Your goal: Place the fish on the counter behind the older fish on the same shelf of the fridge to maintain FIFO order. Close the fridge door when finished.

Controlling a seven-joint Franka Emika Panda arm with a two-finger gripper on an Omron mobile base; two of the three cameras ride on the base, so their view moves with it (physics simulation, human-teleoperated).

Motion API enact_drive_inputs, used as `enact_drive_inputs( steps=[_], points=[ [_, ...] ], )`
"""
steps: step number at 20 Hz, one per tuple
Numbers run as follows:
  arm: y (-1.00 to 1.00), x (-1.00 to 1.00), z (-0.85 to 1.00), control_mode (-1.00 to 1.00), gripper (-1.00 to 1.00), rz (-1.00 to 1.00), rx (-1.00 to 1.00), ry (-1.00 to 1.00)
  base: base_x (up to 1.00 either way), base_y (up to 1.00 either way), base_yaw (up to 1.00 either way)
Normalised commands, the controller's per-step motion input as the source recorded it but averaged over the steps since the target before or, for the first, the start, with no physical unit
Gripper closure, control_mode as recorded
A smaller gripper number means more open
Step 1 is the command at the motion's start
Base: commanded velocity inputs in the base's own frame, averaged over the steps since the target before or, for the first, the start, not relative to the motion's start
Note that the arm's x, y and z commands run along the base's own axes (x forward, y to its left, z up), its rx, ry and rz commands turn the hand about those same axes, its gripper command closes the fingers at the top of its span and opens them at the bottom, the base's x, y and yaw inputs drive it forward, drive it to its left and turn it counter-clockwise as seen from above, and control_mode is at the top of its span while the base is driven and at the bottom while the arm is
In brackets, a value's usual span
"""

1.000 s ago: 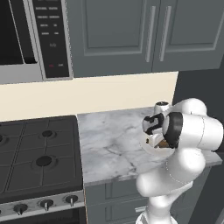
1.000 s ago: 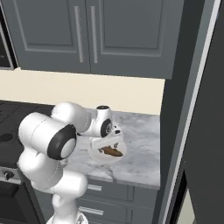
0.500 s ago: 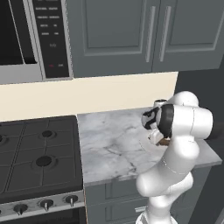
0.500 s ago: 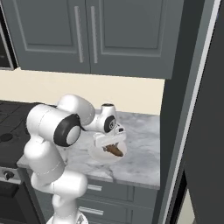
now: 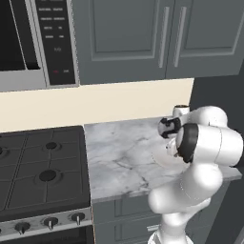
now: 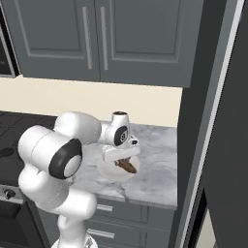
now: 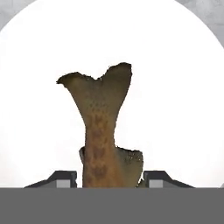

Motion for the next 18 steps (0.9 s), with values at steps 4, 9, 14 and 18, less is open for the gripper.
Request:
enact_drive_inputs(
  steps=[4, 9, 14, 18],
  points=[
    [0.08, -0.64, 0.79, -1.00, 1.00, 0.00, 0.00, -0.17, 0.00, 0.00, 0.00],
    [0.30, -0.71, 0.90, -1.00, 1.00, 0.00, 0.00, -0.18, 0.00, 0.00, 0.00],
    [0.43, -0.66, 0.89, -1.00, 1.00, 0.00, 0.00, -0.18, 0.00, 0.00, 0.00],
    [0.55, -0.46, 0.77, -1.00, 1.00, 0.00, 0.00, -0.11, 0.00, 0.00, 0.00]
  ],
)
